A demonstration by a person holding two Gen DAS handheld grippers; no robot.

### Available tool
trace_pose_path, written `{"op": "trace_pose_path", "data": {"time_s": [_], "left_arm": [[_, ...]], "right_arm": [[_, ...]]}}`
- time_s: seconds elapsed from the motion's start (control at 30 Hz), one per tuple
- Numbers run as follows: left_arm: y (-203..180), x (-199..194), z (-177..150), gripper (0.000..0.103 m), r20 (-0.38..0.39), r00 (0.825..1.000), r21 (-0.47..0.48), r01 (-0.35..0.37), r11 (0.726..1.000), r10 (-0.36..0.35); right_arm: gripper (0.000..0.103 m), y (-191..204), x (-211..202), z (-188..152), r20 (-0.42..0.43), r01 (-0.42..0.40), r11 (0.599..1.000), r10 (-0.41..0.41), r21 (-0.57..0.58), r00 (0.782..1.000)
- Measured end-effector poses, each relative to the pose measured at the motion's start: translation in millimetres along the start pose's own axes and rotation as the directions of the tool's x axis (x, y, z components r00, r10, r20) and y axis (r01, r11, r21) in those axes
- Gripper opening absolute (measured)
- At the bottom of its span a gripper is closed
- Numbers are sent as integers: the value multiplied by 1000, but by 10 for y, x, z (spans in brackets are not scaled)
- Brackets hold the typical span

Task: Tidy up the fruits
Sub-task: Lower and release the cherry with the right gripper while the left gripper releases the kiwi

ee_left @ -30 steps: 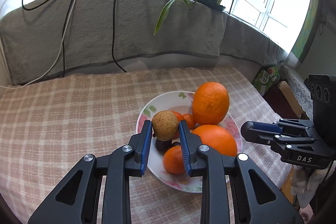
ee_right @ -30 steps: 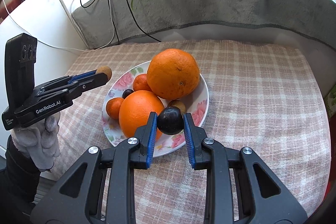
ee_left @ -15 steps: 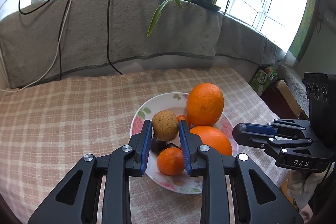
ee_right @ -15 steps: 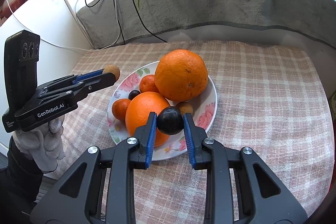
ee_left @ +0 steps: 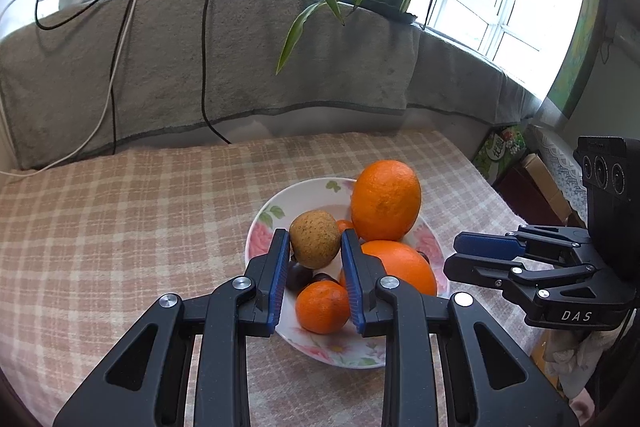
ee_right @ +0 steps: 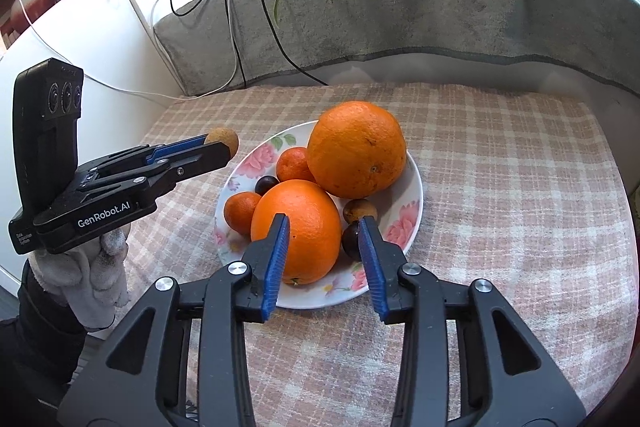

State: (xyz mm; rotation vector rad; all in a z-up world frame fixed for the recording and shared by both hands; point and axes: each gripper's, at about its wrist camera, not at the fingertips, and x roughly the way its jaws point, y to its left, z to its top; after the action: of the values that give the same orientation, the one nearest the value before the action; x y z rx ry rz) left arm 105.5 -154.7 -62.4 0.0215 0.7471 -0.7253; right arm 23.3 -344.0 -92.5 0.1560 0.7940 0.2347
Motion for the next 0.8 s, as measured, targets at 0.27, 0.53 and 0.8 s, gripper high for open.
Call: {"op": "trace_pose_path", "data": {"time_s": [0.27, 0.53, 0.8], "left_arm": [[-24, -43, 14, 49, 12, 1000, 3, 1, 1000, -1], [-35, -83, 13, 61, 23, 1000, 0, 0, 1000, 0], [-54, -119, 1, 70, 29, 1000, 1, -7, 1000, 6]], "right_arm": [[61, 23, -38, -3, 16, 11, 1000, -11, -8, 1000], [67, 38, -65, -8, 20, 15, 1000, -14, -18, 1000], [69, 39, -63, -31, 12, 20, 1000, -19, -16, 1000]]}}
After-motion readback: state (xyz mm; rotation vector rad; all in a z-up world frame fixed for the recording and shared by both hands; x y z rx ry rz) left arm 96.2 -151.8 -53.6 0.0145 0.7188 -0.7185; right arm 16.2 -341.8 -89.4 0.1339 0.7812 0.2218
